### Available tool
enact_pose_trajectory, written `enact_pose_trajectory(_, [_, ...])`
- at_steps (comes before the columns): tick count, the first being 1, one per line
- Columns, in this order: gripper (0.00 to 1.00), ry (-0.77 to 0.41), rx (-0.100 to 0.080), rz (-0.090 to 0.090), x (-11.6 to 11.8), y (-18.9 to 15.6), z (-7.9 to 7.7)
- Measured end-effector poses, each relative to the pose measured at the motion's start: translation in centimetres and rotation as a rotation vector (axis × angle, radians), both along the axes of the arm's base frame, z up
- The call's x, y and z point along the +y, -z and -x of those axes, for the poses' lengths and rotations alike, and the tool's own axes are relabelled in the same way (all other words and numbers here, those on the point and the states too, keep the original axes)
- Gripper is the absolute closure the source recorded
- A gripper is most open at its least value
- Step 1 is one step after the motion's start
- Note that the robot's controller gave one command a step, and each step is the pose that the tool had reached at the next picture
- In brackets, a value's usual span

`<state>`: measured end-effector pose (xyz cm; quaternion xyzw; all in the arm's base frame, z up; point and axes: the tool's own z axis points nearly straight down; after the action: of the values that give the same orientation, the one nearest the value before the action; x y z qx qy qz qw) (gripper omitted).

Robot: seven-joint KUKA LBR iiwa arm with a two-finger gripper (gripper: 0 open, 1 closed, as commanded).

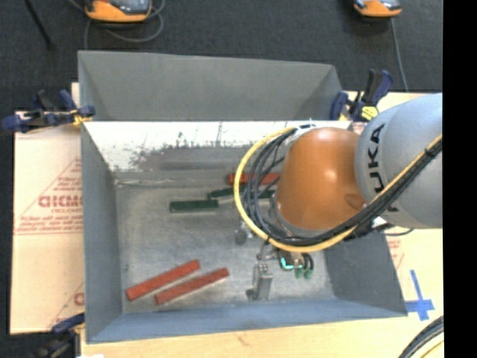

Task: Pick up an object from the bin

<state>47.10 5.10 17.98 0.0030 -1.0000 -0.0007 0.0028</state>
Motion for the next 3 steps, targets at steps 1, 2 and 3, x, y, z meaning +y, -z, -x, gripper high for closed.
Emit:
enact_pose_trajectory(1, [0.0,-0.252,-0.01,0.0,7.5,11.1,-2.1])
enact_pose_trajectory(2, [0.0,-0.456,-0.011,-0.001,9.9,7.9,-1.6])
enact_pose_trajectory(3, [0.0,-0.337,-0.005,-0.001,7.3,7.7,-1.7])
